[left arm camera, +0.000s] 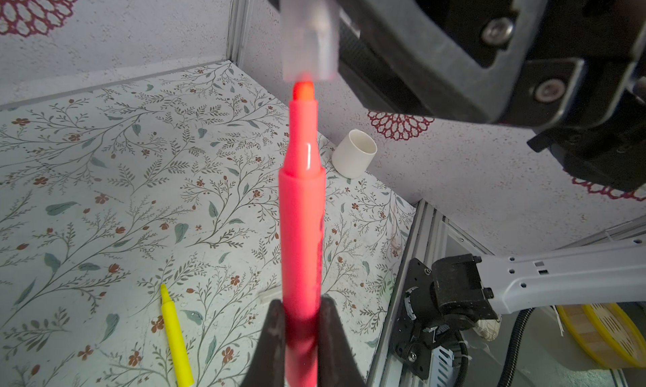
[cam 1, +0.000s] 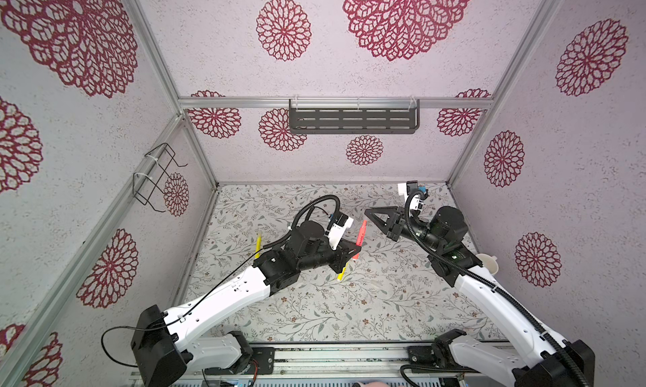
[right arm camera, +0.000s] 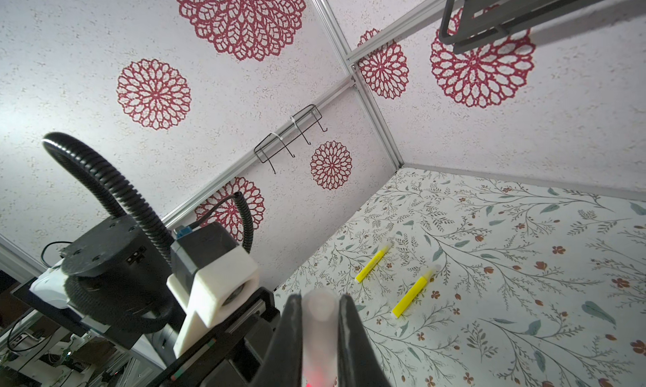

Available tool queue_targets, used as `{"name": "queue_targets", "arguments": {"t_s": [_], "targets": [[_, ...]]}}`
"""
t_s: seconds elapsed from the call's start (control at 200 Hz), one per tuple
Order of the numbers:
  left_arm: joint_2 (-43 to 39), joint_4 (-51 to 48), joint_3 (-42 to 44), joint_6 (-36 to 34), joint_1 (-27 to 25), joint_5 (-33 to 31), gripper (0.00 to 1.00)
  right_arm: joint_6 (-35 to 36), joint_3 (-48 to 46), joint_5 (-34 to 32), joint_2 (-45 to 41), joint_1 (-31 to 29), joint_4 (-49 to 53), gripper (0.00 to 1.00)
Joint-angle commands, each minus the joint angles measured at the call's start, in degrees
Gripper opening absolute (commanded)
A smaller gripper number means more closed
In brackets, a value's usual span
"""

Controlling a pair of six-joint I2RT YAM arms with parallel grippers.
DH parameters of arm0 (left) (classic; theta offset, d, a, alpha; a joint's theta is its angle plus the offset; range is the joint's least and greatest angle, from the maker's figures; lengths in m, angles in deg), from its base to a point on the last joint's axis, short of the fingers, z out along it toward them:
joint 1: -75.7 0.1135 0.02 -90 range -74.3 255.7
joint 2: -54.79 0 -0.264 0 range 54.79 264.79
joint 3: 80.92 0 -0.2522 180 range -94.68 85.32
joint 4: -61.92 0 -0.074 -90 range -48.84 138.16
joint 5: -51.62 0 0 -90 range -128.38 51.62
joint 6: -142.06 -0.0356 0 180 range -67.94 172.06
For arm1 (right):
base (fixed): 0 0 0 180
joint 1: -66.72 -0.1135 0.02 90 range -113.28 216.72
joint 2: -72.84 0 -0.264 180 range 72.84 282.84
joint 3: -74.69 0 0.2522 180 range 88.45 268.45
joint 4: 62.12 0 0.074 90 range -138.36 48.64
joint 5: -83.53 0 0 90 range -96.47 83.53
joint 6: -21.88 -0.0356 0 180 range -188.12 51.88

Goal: Insert the pens into the pen caps
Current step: 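Lower the translucent cap onto the pink highlighter tip with the right gripper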

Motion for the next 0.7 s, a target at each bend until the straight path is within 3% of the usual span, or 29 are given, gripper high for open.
{"name": "queue_targets", "arguments": {"t_s": [0.0, 0.435, 0.695], "targets": [[0.57, 0.64, -1.56, 0.44, 0.47, 0.36, 0.0, 1.6, 0.87, -1.39, -1.61, -0.22, -1.8, 0.0], [0.85, 1.35, -1.78, 0.17, 0.52, -0.42, 0.0, -2.64, -3.28, -1.6, -1.24, -2.43, -8.44, 0.0], [0.45, 1.4, -1.77, 0.84, 0.52, -3.58, 0.0, -2.03, -5.16, -3.45, -1.81, -3.98, -7.19, 0.0]]}}
